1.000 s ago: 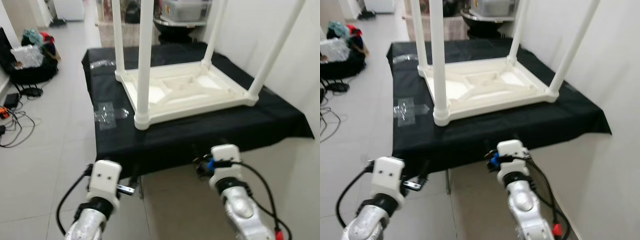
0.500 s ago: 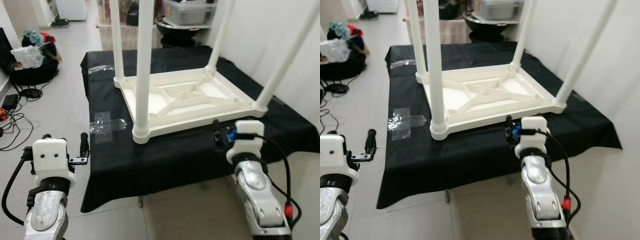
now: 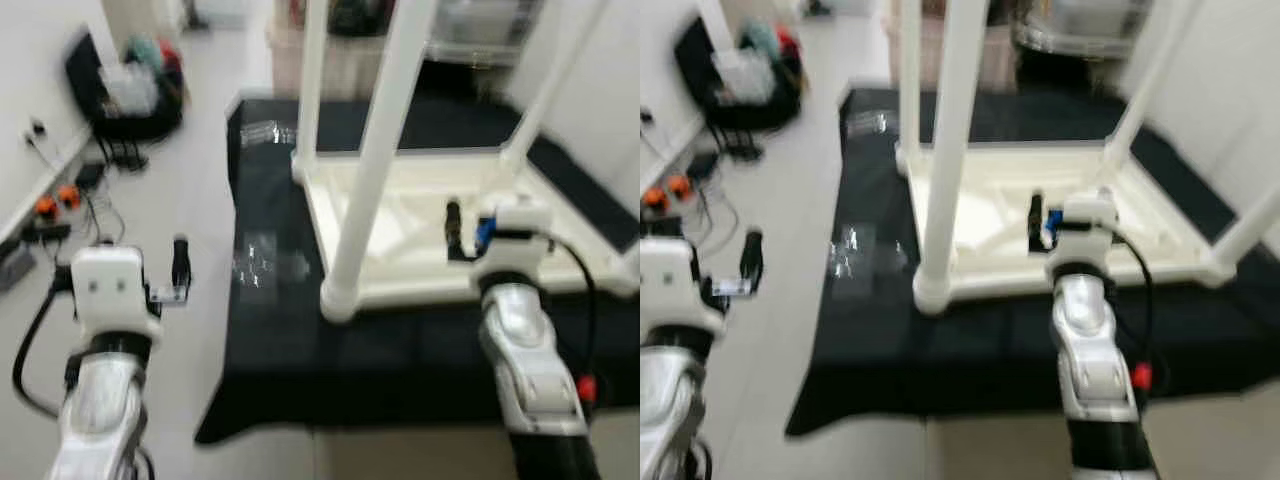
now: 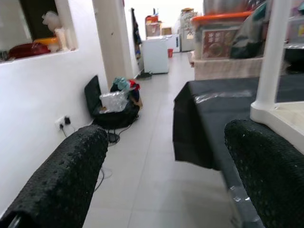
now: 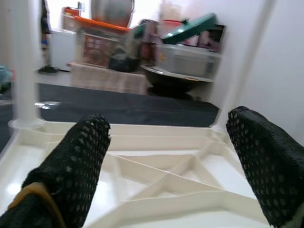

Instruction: Building children table

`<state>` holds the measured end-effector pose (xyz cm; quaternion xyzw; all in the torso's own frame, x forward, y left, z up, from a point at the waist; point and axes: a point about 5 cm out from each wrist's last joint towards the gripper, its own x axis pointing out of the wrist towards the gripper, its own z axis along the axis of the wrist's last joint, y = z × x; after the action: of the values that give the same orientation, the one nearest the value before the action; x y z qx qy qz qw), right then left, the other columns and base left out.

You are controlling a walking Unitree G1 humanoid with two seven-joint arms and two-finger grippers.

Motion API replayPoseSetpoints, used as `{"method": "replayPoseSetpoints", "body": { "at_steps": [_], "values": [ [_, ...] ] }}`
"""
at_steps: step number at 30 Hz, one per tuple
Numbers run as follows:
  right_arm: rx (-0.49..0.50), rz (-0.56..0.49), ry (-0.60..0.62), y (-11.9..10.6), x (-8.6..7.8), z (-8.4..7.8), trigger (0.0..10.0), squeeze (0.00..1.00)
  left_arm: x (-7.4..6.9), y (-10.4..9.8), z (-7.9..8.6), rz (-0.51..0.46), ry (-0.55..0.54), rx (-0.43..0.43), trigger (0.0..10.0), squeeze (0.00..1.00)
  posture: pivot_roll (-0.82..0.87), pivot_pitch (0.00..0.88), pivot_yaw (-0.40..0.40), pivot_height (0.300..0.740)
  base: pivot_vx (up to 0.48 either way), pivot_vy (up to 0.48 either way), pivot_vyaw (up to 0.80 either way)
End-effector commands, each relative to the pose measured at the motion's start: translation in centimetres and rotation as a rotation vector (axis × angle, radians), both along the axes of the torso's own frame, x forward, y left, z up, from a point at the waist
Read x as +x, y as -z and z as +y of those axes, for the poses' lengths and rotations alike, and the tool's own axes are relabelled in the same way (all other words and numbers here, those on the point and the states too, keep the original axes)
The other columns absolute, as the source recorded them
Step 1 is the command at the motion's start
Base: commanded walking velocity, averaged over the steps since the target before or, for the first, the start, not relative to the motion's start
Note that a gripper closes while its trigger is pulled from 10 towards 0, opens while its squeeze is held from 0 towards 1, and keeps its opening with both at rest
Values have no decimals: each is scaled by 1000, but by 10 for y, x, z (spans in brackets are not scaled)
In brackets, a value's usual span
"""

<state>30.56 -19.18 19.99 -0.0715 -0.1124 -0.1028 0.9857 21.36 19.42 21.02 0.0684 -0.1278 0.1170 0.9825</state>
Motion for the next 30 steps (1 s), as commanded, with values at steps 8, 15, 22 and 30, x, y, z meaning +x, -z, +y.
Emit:
{"method": "replayPoseSetpoints", "body": {
  "at_steps": [8, 15, 22, 30],
  "values": [
    [26, 41, 81, 7, 0, -14, 10000, 0, 2, 2, 0, 32, 4, -19, 10000, 0, 88, 63, -95, 740, 0, 0, 0],
    [10, 75, 77, 7, 9, -20, 10000, 0, 3, 16, -28, 119, 205, -49, 10000, 0, 88, 67, -92, 740, 0, 0, -468],
    [-63, 402, -308, 22, 40, -45, 10000, 0, -24, 51, -84, 328, 750, -44, 10000, 0, 90, 79, -89, 740, 0, 0, 0],
    [-181, 616, -463, 21, 36, -85, 10000, 0, -44, 58, -112, 372, 954, -76, 10000, 0, 86, 91, -85, 740, 0, 0, 0]
  ]
}}
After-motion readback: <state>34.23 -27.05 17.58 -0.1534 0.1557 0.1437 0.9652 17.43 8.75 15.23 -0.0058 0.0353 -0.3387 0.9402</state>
